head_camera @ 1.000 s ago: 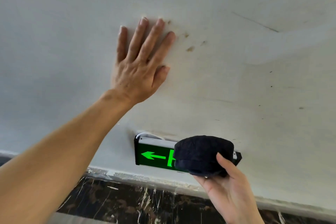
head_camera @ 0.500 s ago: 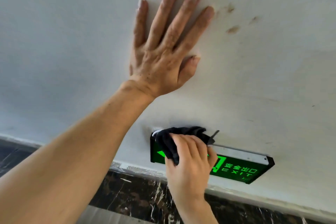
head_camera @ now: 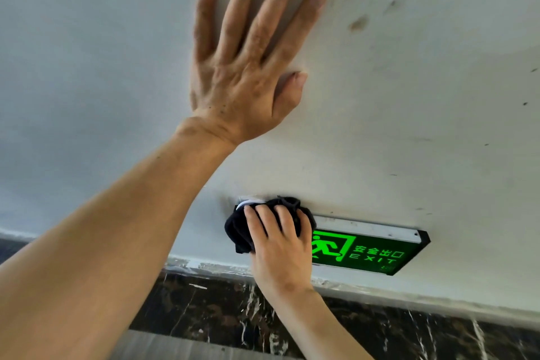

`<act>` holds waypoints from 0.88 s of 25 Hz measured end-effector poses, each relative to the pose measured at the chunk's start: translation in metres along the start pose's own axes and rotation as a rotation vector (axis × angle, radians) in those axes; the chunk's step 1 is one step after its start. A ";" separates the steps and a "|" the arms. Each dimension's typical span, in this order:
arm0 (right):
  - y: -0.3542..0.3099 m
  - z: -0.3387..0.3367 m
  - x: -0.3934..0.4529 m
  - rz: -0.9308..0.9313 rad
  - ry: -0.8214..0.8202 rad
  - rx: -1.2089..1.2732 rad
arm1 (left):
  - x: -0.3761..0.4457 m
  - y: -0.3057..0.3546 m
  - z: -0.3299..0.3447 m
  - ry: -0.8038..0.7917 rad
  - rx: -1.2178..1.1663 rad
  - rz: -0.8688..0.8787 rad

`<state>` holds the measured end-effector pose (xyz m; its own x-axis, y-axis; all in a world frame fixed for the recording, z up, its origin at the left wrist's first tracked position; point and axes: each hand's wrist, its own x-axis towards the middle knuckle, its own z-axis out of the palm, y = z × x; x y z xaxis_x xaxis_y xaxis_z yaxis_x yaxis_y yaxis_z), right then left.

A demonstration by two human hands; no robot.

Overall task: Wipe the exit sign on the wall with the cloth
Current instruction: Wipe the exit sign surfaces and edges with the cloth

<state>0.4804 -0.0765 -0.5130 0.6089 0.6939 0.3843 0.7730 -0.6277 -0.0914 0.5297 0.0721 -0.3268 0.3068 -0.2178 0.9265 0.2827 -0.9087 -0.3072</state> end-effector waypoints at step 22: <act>0.182 -0.059 -0.089 0.231 0.004 -0.083 | -0.007 -0.005 0.001 0.043 -0.023 0.031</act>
<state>0.5568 -0.2735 -0.5100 0.7671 0.5274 0.3653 0.5961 -0.7964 -0.1018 0.5275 0.0782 -0.3320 0.2760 -0.2601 0.9253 0.2526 -0.9092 -0.3309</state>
